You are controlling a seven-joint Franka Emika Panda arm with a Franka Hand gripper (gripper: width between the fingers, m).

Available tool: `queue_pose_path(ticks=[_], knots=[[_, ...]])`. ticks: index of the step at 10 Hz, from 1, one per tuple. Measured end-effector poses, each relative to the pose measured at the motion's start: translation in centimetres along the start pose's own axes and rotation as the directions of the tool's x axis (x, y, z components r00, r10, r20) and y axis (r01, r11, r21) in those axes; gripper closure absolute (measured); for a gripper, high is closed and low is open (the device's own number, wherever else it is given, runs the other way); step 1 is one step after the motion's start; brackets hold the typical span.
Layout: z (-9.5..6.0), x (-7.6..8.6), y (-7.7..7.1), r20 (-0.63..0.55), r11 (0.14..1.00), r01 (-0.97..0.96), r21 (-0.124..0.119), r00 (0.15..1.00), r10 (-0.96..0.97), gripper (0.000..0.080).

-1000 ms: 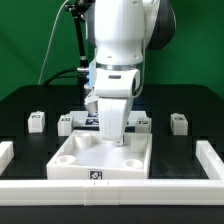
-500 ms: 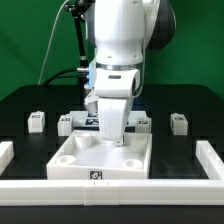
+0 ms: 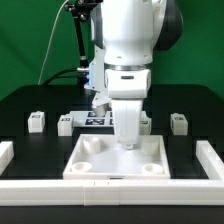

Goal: Assemble one leg

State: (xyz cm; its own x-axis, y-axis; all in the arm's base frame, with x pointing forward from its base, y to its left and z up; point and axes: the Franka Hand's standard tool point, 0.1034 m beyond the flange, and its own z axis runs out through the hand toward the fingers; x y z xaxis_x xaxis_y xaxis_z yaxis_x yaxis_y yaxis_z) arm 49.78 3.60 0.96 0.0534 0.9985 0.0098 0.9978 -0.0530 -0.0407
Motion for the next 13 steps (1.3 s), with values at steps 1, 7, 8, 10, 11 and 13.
queue_pose_path(ticks=[1,7,8,10,11,13], knots=[[0.1,1.2,0.2,-0.003,1.000,0.017,0.016,1.000,-0.017,0.0739],[0.0,5.0,-0.1,-0.005,0.998,-0.049,0.027,0.999,0.049,0.0738],[0.0,5.0,-0.1,-0.005,0.998,-0.052,0.027,0.999,0.052,0.0738],[0.0,5.0,-0.1,-0.005,0.998,-0.052,0.027,0.999,0.052,0.0738],[0.0,5.0,-0.1,-0.005,0.998,-0.052,0.027,0.999,0.052,0.0730],[0.0,4.9,-0.1,-0.005,0.998,-0.053,0.028,0.999,0.053,0.0554]])
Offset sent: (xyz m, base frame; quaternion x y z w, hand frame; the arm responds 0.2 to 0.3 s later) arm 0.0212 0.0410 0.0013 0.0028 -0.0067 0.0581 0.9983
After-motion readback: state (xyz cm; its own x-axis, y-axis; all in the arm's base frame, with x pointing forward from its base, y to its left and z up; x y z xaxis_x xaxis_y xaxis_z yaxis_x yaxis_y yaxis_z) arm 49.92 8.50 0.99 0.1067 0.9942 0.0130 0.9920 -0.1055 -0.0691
